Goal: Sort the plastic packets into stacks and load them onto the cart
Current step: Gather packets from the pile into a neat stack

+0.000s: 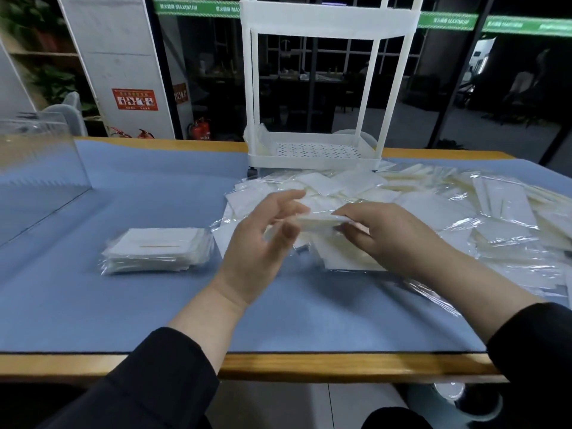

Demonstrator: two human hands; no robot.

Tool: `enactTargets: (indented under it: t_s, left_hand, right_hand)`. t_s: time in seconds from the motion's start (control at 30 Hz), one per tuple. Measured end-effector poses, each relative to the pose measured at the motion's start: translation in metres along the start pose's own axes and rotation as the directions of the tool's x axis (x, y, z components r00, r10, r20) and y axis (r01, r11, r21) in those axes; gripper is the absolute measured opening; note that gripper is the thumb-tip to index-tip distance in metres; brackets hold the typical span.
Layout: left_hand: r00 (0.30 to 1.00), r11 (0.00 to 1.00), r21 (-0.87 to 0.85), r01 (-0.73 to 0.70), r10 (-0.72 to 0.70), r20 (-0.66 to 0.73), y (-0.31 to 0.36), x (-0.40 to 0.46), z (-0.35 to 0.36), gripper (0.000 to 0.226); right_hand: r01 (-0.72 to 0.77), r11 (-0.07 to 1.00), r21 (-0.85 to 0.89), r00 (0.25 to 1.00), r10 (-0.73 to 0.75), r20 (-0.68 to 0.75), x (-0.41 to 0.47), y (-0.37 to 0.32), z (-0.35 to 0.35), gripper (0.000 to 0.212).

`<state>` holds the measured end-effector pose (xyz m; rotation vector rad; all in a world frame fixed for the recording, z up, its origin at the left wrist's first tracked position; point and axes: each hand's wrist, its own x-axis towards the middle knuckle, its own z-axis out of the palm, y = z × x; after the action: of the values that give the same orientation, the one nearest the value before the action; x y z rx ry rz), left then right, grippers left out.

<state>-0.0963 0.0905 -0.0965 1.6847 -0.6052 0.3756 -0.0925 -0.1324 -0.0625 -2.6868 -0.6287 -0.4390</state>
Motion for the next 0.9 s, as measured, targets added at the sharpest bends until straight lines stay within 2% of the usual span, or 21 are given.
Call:
enactTargets:
  t_s: [0.07,0.13,0.2,0.47,0.53,0.6,0.63,0.7,0.8,0.9]
  left_hand:
    - [0.998,1.0,0.013,-0.019,0.02,-0.059,0.003,0.001,-0.001,0.058]
    - [0.993,0.998,0.053,0.027,-0.02,-0.118,0.004,0.003,0.0,0.025]
    - [0.985,0.996,0.019,0.082,-0.078,-0.156,0.007,0.006,0.0,0.005]
    - [0.947,0.961,-0.235,0.145,-0.204,-0.25,0.013,0.01,-0.005,0.014]
    - [0.934,0.968,-0.23,0.096,-0.168,-0.316,0.009,0.01,-0.007,0.012]
    - [0.919,0.98,-0.197,0.014,-0.09,-0.384,0.005,0.009,-0.01,0.02]
    - [0.911,0.983,-0.185,0.012,-0.086,-0.402,0.004,0.01,-0.012,0.017]
    - [0.917,0.983,-0.165,0.085,-0.142,-0.373,0.003,0.011,-0.01,0.007]
    - [0.94,0.966,-0.001,0.26,-0.253,-0.23,-0.003,0.012,-0.005,0.031]
    - [0.956,0.957,0.051,0.287,-0.282,-0.078,-0.002,0.009,0.0,0.029]
  right_hand:
    - [-0.035,0.999,-0.005,0.999,0.035,0.028,0.007,-0.004,-0.009,0.011]
    - [-0.054,0.999,0.004,0.998,0.054,0.042,0.013,-0.009,-0.015,0.008]
    - [-0.036,0.998,0.045,0.999,0.035,0.023,0.019,-0.014,-0.018,0.005]
    - [0.005,0.987,0.158,0.997,0.007,-0.077,0.033,-0.035,-0.03,0.009]
    - [0.012,0.986,0.166,0.997,0.002,-0.082,0.034,-0.039,-0.038,0.015]
    - [-0.004,0.995,0.097,0.999,0.007,-0.031,0.034,-0.042,-0.04,0.021]
    - [-0.015,0.998,0.06,1.0,0.015,0.007,0.033,-0.043,-0.037,0.022]
    - [-0.028,0.999,0.027,0.998,0.027,0.05,0.029,-0.043,-0.025,0.026]
    - [-0.045,0.998,0.04,0.999,0.044,0.023,0.015,-0.035,-0.004,0.037]
    - [-0.107,0.99,0.093,0.992,0.112,-0.052,-0.003,-0.02,0.005,0.046]
